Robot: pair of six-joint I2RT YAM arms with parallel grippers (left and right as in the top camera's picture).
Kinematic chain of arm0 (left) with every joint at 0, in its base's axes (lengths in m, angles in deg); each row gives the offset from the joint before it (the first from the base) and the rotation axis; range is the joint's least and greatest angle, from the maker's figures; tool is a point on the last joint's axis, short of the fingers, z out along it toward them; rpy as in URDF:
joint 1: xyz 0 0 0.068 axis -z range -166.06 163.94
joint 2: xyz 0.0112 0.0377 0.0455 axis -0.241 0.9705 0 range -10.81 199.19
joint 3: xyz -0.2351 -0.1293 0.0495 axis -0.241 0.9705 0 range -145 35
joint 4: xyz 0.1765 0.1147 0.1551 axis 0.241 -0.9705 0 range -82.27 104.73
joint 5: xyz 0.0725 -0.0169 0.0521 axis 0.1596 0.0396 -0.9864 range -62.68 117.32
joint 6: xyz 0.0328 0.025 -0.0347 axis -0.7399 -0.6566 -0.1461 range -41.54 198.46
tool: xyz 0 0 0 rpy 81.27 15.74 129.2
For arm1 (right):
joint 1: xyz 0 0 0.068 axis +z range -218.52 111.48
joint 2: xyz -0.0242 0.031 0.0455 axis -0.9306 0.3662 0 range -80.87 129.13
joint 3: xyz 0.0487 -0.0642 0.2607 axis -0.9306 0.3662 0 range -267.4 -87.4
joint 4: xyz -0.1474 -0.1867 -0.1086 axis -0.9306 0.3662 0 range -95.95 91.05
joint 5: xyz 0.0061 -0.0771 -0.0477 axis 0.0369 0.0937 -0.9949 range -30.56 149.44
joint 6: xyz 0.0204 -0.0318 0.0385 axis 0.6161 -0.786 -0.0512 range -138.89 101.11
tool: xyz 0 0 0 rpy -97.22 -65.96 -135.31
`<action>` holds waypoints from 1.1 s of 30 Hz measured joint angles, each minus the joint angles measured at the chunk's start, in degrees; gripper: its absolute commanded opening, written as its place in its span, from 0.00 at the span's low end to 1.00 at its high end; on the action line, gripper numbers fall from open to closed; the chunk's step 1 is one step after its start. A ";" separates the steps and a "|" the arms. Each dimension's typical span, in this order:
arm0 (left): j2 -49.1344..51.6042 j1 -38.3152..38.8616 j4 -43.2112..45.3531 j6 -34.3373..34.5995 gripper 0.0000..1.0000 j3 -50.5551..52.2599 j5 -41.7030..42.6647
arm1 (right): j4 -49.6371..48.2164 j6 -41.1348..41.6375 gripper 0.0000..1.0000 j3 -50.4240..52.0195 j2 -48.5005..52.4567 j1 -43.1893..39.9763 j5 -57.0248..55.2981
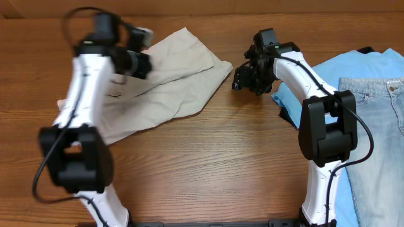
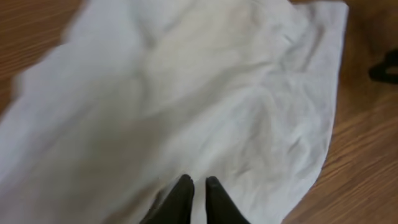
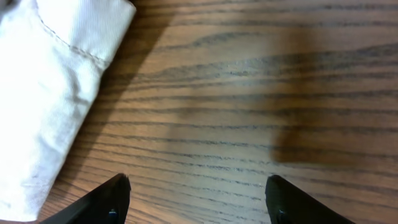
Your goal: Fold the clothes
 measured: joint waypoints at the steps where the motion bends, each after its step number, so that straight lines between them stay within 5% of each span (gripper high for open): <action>1: 1.68 1.55 1.07 -0.79 0.05 0.22 0.00 | 0.26 -0.02 0.74 0.00 -0.02 0.00 0.02; 9: 13.18 7.04 9.84 -2.91 0.04 2.40 -2.14 | 0.31 0.00 0.74 0.00 -0.02 0.00 0.00; 16: 13.94 6.51 21.33 11.15 0.07 0.13 -22.08 | 0.55 -0.02 0.74 0.00 -0.02 0.00 0.02; 25: 13.73 -2.19 8.87 18.18 0.12 -21.24 -21.29 | 0.83 0.04 0.80 0.00 -0.02 0.00 0.00; 29: 13.40 -4.35 0.02 15.41 0.11 -25.20 -11.02 | 0.52 0.33 0.98 0.00 -0.02 0.00 0.02; 33: 13.40 -2.10 -5.86 9.27 0.05 -23.91 -3.13 | -2.29 -0.46 1.00 0.07 0.00 0.00 1.53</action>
